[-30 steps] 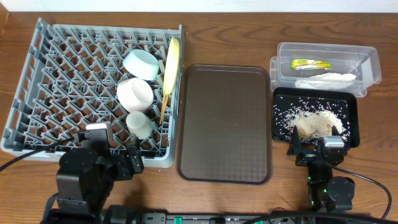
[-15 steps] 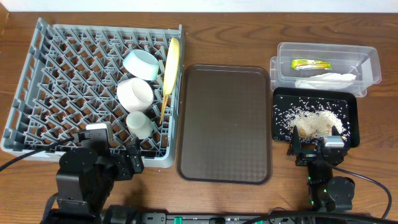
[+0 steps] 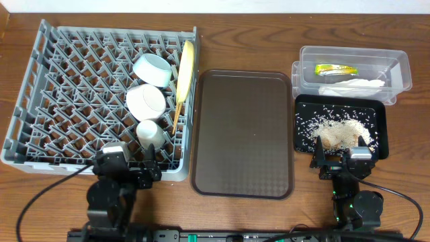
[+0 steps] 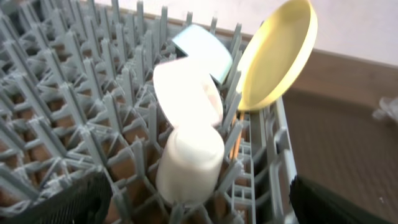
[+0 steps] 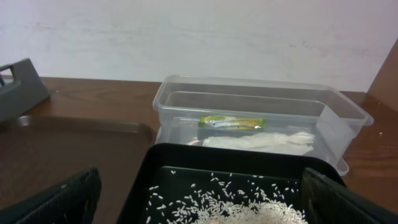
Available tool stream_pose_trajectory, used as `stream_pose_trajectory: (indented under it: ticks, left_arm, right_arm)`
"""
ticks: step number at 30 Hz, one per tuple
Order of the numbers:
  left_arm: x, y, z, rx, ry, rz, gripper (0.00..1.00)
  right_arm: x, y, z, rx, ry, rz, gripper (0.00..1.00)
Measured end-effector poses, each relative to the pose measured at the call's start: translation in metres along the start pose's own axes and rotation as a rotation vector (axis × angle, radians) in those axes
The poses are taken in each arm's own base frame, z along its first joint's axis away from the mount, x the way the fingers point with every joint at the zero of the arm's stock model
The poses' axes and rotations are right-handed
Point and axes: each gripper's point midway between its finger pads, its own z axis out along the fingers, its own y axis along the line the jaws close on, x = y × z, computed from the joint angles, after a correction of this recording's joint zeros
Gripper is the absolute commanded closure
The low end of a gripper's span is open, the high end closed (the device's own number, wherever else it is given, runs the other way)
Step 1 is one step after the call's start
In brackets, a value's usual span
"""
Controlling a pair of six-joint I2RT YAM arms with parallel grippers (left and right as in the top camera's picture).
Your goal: Sort waste into correct bins and load items into the dishwasher
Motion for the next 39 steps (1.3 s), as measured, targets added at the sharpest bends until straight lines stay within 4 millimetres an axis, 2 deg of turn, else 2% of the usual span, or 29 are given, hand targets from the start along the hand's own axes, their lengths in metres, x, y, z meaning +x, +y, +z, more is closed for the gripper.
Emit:
stream_pose_trajectory:
  ticks: [3,6,13,20,39]
  left_arm:
    - [0.008,0.001,0.012,0.019,-0.083,-0.003,0.06]
    - [0.003,0.0,0.019,0.041,-0.184,-0.007,0.06]
    - [-0.021,0.001,0.023,0.048,-0.395,-0.018,0.06]
    - [0.006,0.012,0.035,-0.006,-0.295,0.003,0.06]
    - [0.006,0.011,0.034,0.002,-0.289,0.008,0.05]
  right_arm:
    - [0.0,0.0,0.0,-0.001,0.0,0.0,0.01]
    - [0.0,0.0,0.0,-0.001,0.0,0.0,0.01]
    - [0.0,0.0,0.0,-0.001,0.001,0.0,0.01]
    - [0.0,0.0,0.0,-0.001,0.0,0.0,0.01]
    - [0.0,0.0,0.0,-0.001,0.0,0.0,0.01]
